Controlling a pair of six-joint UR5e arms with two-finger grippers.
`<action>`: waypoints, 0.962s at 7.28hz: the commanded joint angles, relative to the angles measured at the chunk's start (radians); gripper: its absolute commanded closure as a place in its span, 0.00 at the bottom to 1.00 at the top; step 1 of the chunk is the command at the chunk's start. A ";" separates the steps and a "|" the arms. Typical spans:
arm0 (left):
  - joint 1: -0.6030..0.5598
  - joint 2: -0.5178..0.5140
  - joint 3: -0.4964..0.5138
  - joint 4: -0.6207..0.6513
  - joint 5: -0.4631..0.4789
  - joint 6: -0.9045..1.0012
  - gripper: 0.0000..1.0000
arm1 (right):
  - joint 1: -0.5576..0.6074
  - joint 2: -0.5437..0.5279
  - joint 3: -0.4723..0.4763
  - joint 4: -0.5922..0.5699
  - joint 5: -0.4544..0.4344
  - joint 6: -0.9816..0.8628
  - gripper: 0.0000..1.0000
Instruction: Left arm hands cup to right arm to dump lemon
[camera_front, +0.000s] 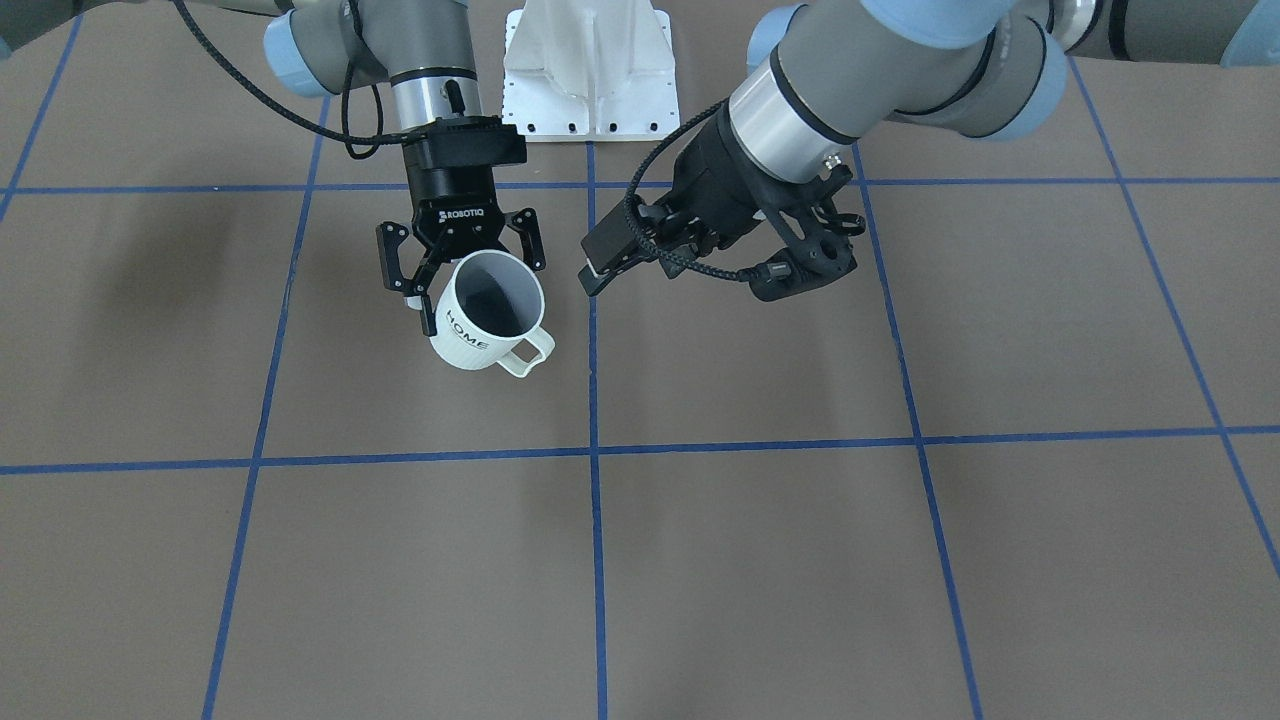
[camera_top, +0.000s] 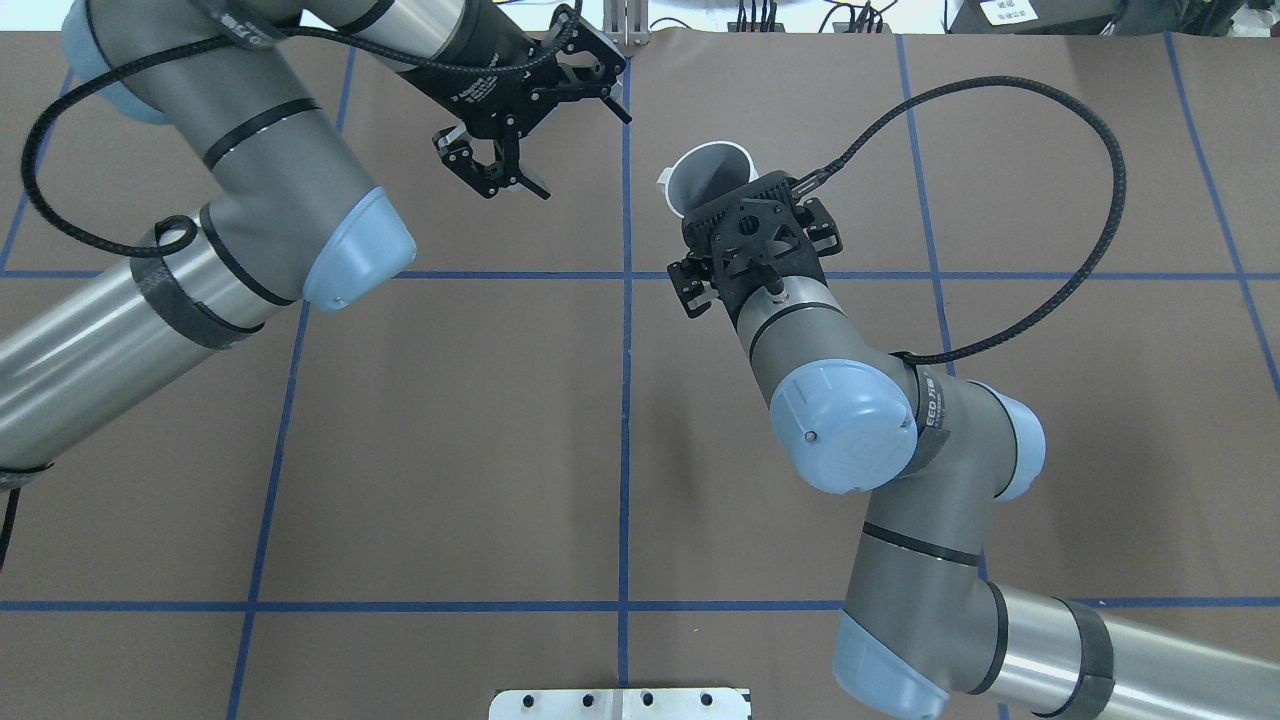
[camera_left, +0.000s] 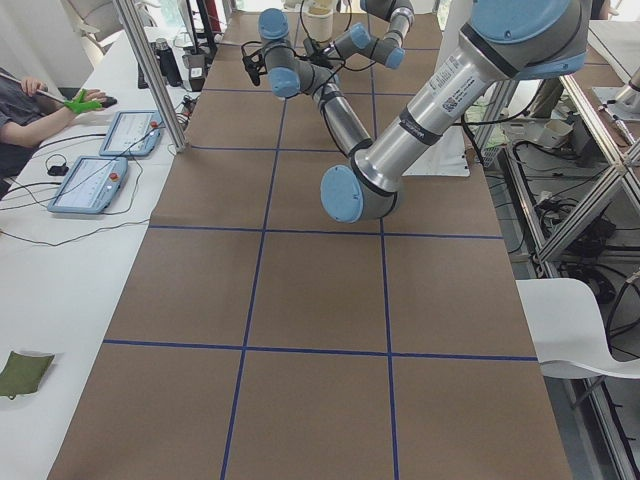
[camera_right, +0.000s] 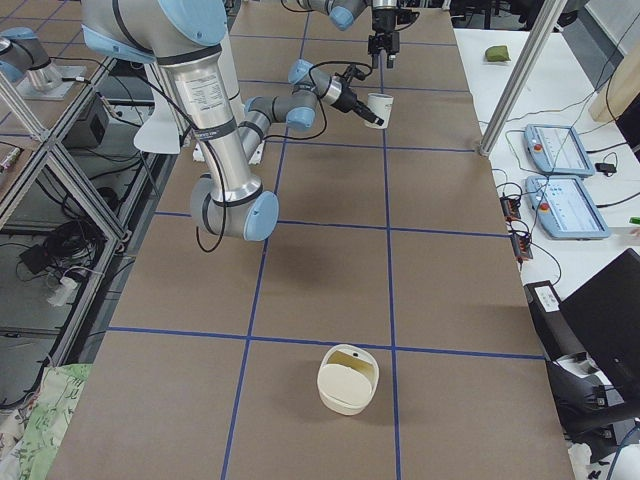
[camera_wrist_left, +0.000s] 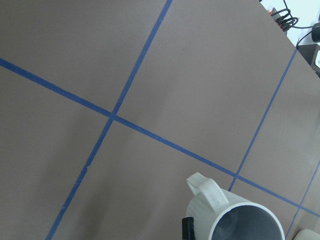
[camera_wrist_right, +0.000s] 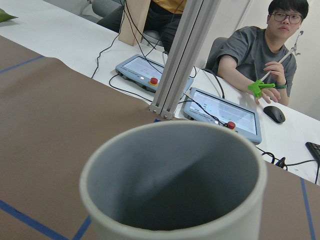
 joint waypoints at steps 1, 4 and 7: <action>0.012 -0.056 0.081 -0.006 0.000 0.001 0.02 | -0.003 0.013 -0.002 -0.011 -0.003 0.000 0.87; 0.053 -0.065 0.083 -0.005 0.001 0.004 0.04 | -0.003 0.021 -0.004 -0.012 -0.003 0.000 0.87; 0.089 -0.065 0.086 -0.006 0.007 0.004 0.15 | -0.002 0.021 -0.004 -0.012 -0.001 0.000 0.86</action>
